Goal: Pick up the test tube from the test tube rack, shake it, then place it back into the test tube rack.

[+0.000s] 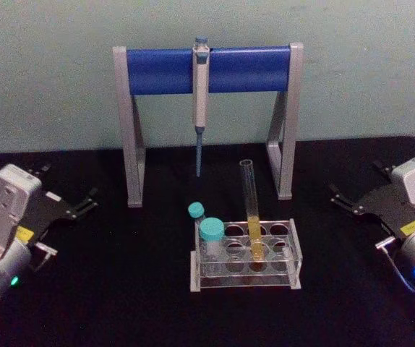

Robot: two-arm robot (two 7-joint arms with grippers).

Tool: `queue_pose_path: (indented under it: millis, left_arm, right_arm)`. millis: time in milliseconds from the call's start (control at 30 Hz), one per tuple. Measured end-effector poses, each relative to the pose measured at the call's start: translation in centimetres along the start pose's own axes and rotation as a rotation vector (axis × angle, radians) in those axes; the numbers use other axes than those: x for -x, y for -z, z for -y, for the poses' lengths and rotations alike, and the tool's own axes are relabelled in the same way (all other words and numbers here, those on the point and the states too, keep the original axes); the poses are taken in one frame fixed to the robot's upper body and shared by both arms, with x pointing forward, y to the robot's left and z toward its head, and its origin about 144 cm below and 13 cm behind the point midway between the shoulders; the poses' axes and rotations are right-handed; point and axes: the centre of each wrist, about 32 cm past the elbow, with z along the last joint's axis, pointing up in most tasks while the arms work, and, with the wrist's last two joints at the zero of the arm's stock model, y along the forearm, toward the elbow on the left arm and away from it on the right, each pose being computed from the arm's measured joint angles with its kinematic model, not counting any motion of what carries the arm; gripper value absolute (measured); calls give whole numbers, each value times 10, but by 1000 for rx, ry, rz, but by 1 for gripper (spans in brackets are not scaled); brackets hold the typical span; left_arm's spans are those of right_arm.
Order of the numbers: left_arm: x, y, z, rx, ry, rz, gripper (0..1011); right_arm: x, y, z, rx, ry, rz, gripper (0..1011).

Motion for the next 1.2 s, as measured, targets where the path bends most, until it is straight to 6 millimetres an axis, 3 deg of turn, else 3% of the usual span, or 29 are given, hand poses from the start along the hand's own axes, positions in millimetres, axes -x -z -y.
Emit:
queue_pose_path:
  millis: [1200]
  left_arm:
    - [0, 0, 0, 0, 0, 0, 1010]
  right_arm:
    - [0, 0, 0, 0, 0, 0, 1000]
